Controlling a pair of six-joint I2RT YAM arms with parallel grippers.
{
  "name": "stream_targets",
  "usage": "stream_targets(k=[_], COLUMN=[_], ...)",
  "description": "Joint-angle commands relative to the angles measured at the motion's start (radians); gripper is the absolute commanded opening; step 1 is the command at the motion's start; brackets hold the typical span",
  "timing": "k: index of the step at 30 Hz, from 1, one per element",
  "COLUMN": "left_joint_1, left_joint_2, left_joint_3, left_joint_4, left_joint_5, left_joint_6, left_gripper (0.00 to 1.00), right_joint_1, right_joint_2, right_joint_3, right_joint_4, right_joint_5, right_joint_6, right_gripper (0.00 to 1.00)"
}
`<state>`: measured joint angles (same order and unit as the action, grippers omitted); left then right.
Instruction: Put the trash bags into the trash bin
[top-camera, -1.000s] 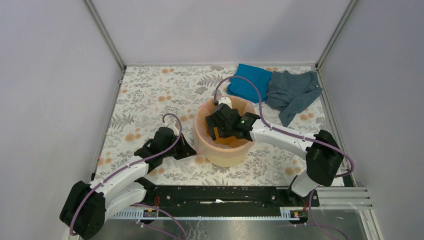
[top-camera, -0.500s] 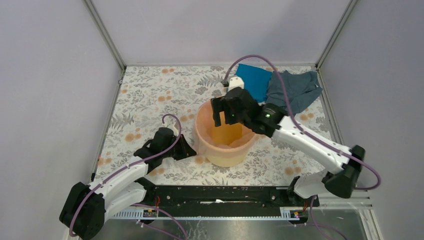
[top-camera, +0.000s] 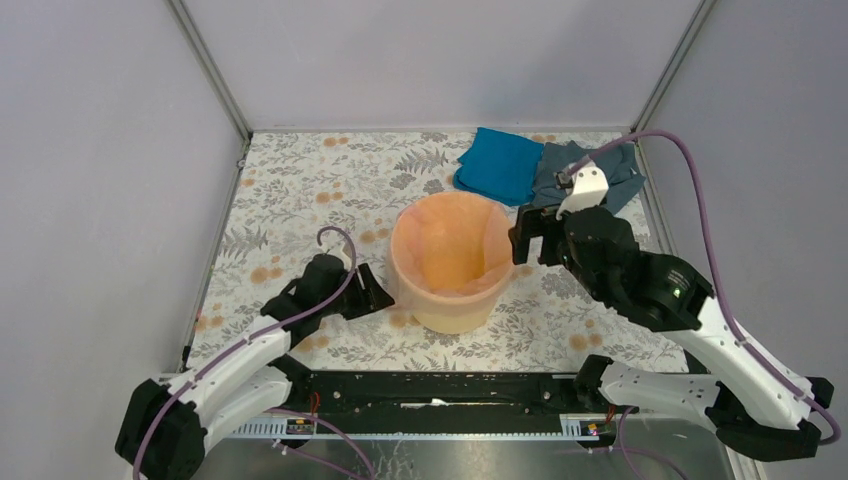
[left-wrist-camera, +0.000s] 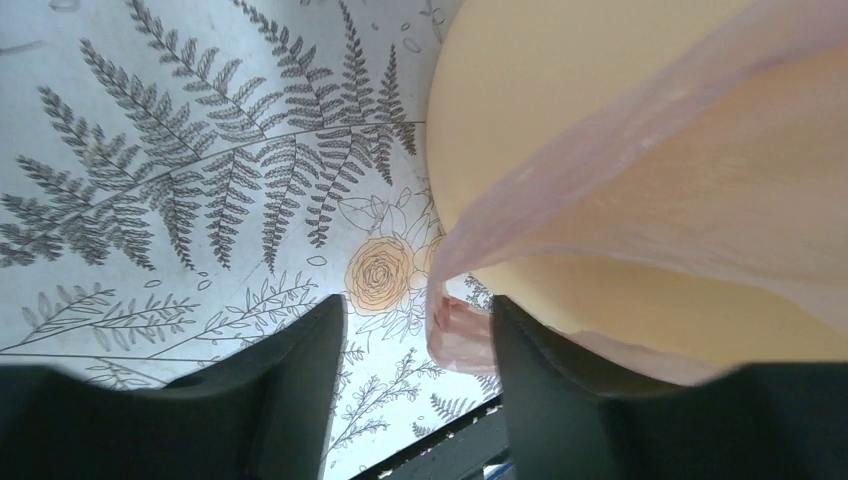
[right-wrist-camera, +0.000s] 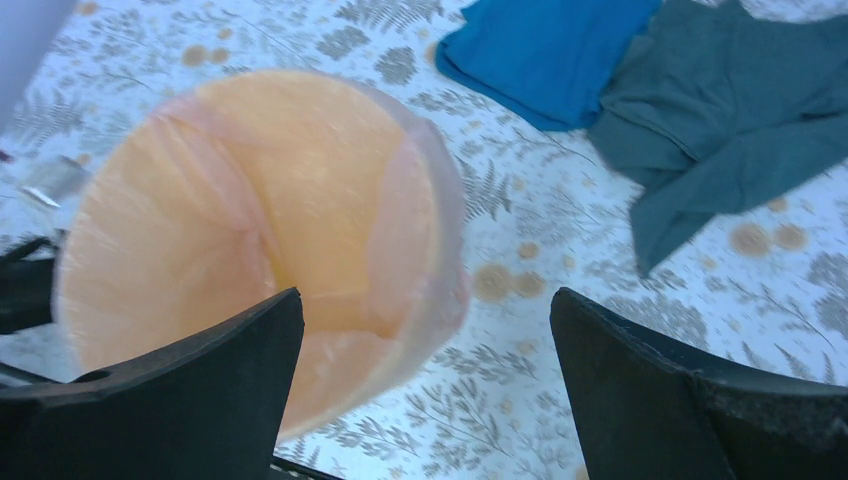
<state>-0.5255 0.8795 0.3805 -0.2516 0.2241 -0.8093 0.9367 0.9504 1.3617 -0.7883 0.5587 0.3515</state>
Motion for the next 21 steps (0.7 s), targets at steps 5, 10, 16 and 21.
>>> stream_targets(k=[5, 10, 16, 21], left_joint_1=[-0.004, -0.001, 0.052, 0.151], left_joint_2=[-0.252, -0.316, -0.162, -0.066], left_joint_3=[0.092, 0.188, 0.394, 0.470], left_joint_4=[-0.156, -0.287, -0.321, -0.219], left_joint_5=[-0.149, -0.241, -0.272, -0.129], left_joint_6=[-0.053, -0.043, 0.094, 0.119], left_gripper=[0.84, 0.96, 0.99, 0.99], right_joint_1=[0.002, 0.002, 0.002, 0.001], right_joint_2=[-0.087, -0.118, -0.132, -0.134], right_joint_3=[-0.063, -0.069, -0.098, -0.179], right_joint_4=[-0.070, -0.051, -0.008, 0.050], right_joint_5=[0.058, 0.045, 0.030, -0.017], right_joint_6=[0.030, 0.027, 0.020, 0.044], right_gripper=[1.00, 1.00, 1.00, 1.00])
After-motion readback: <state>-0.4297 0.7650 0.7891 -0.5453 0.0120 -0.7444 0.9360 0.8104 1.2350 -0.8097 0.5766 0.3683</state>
